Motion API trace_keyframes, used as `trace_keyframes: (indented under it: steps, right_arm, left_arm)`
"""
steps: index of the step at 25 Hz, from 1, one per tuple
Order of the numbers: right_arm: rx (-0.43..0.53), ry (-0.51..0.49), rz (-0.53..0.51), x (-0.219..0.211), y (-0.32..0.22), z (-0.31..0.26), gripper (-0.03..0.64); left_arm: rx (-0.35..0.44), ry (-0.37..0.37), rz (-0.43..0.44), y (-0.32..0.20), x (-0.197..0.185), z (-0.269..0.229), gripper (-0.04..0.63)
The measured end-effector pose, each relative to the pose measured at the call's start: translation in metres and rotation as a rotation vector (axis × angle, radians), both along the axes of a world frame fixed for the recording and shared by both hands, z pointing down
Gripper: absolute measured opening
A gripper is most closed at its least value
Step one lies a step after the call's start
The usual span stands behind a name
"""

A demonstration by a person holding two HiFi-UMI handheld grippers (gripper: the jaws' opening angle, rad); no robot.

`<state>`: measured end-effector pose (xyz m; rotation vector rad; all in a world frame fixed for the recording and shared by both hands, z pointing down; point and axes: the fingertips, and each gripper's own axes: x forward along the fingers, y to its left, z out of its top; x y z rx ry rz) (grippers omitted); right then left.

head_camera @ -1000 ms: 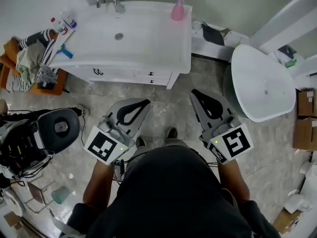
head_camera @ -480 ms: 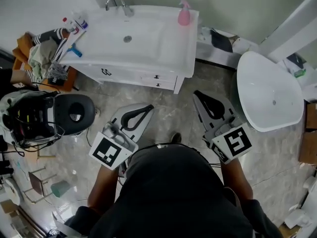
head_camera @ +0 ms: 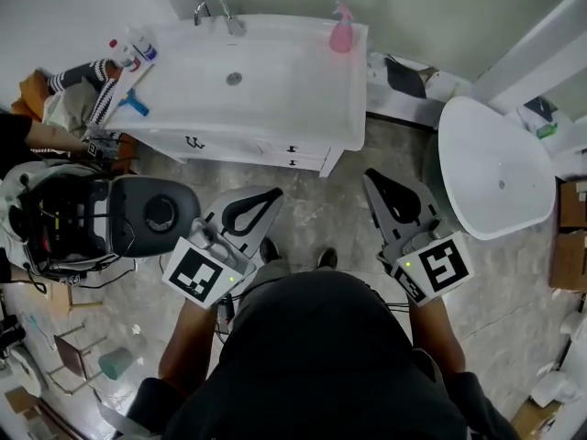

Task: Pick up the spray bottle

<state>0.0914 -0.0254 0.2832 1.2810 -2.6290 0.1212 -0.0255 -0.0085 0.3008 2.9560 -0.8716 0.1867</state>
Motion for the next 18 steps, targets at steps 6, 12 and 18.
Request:
trace_keyframes:
  steps: [6, 12, 18]
  right_arm:
    - [0.002, 0.012, 0.038, -0.032, -0.015, -0.007, 0.009]
    - [0.005, 0.032, 0.065, -0.06, -0.022, -0.013, 0.009]
    - [0.034, 0.055, 0.08, -0.083, -0.017, -0.013, 0.009]
  left_arm:
    - [-0.005, 0.005, 0.037, -0.022, -0.033, -0.003, 0.003]
    - [0.006, 0.029, 0.06, -0.034, -0.064, -0.008, 0.003]
    - [0.03, 0.037, 0.09, -0.036, -0.085, -0.003, 0.003]
